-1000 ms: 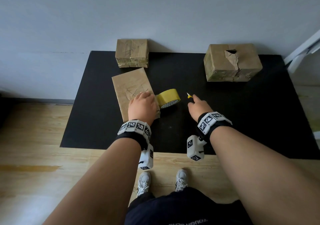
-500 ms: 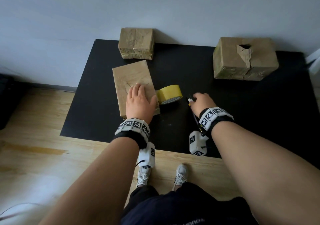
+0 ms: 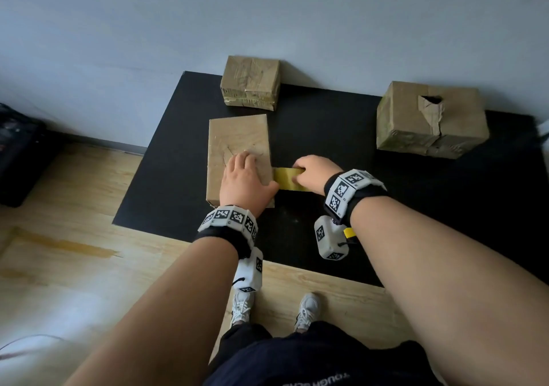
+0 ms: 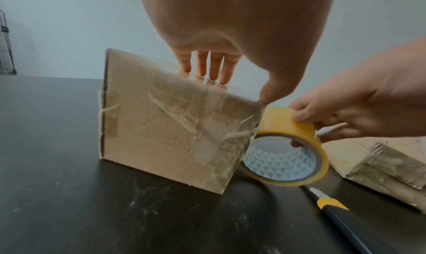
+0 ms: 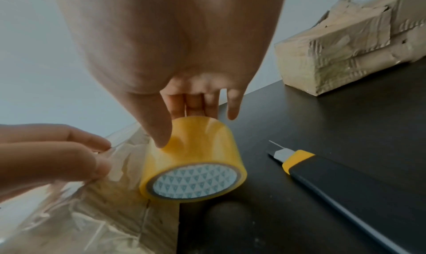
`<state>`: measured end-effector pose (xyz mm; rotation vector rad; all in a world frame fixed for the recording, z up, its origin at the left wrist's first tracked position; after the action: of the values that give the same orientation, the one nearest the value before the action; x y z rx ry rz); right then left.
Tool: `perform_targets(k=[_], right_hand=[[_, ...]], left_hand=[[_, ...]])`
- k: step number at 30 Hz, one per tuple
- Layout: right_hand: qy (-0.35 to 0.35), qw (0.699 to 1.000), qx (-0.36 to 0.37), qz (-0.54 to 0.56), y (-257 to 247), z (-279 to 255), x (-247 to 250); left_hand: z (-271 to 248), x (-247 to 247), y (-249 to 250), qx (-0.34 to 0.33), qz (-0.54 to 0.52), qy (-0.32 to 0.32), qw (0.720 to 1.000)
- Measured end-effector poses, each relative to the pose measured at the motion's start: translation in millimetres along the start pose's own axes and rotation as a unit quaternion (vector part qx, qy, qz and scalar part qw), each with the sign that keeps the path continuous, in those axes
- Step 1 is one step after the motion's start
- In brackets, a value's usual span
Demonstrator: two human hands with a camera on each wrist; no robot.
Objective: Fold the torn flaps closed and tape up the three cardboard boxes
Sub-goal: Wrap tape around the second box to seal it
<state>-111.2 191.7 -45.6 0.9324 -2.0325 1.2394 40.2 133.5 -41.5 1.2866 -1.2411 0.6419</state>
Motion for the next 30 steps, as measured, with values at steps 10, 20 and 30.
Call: perform_targets(k=[10,20,30], right_hand=[[0.088,0.993,0.012,-0.083,2.9,-8.1,11.5],[0.177,0.982,-0.033,-0.058,25.5,-26.3,3.9],[0.165,0.968,-0.177,-0.061,55.2,-69.7,-5.9]], left_hand=[[3.8,4.0,9.3,0.005,0.056,0.031,0.998],[13.5,-31.3,16.4,0.066,0.119,-0.035,0.990],[14.1,-33.0,19.4,0.076,0.126,-0.037,0.988]])
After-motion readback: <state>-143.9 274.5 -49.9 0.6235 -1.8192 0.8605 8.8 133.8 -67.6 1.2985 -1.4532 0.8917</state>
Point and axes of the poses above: each hand's wrist, its own z-axis towards the middle knuckle, its own x-axis out of the back of the hand, y = z × x, the point moved 5 cm from there along z, towards the middle knuckle, and after that the axes turned 12 degrees about x, right-handed, at the moved point
